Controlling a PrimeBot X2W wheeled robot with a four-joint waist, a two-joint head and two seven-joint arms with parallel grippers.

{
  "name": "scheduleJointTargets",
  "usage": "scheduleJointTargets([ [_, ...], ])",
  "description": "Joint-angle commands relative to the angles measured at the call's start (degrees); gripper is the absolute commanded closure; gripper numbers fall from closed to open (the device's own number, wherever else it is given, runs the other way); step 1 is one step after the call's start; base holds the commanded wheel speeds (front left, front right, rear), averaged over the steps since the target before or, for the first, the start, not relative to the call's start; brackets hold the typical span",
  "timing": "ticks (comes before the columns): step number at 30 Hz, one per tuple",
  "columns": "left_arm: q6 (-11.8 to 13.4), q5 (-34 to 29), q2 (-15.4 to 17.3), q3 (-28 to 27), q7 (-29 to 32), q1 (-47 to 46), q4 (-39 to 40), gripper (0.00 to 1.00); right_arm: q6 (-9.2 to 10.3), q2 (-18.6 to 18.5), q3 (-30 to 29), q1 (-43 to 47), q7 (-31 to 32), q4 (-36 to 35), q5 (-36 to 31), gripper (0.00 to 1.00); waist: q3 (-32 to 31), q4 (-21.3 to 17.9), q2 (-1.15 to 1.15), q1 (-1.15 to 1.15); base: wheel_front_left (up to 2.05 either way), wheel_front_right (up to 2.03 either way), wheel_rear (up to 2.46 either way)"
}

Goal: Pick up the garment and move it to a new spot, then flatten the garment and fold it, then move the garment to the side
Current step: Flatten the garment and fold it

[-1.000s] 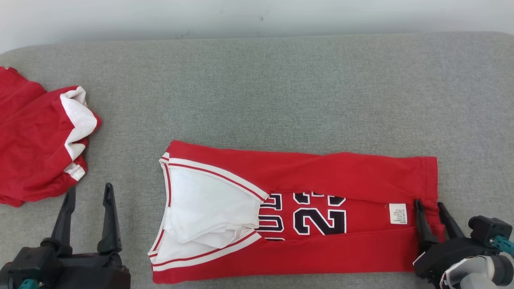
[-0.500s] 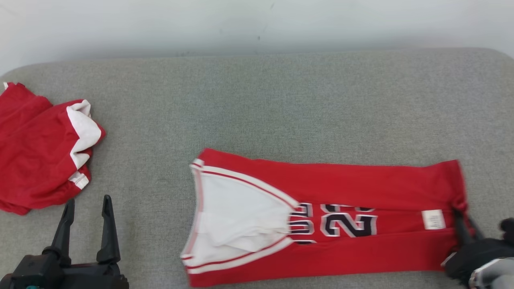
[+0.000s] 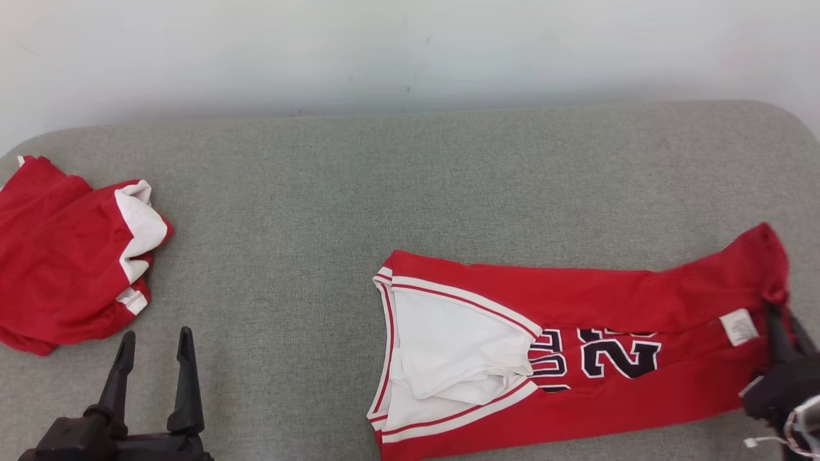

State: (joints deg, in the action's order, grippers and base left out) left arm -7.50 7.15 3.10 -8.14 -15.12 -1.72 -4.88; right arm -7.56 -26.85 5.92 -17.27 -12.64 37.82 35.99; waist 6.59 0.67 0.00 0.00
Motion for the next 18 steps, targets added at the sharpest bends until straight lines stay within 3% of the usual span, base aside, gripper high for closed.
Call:
scheduleJointTargets([
  [1, 0.13, 0.34, -0.06, -0.02, -0.02, 1.0, -0.16, 0.0, 0.17, 0.98, 0.45, 0.77, 0.16, -1.19, -0.56, 1.0, -0.32, -0.1, 0.0, 0.0, 0.0, 0.0, 0.0],
  [11, 0.1, 0.87, -0.18, 0.85, -0.02, 1.28, -1.16, 0.0, 0.17, 9.6, 7.32, 3.27, 4.48, -15.32, -4.47, 1.0, -1.22, 0.71, 0.0, 0.0, 0.0, 0.0, 0.0],
  [18, 0.1, 1.46, -0.21, 1.96, -0.02, 0.65, -2.34, 0.0, 0.17, 16.25, 11.76, 2.43, 6.63, -20.5, -6.54, 1.0, -1.31, 2.33, 0.0, 0.0, 0.0, 0.0, 0.0],
])
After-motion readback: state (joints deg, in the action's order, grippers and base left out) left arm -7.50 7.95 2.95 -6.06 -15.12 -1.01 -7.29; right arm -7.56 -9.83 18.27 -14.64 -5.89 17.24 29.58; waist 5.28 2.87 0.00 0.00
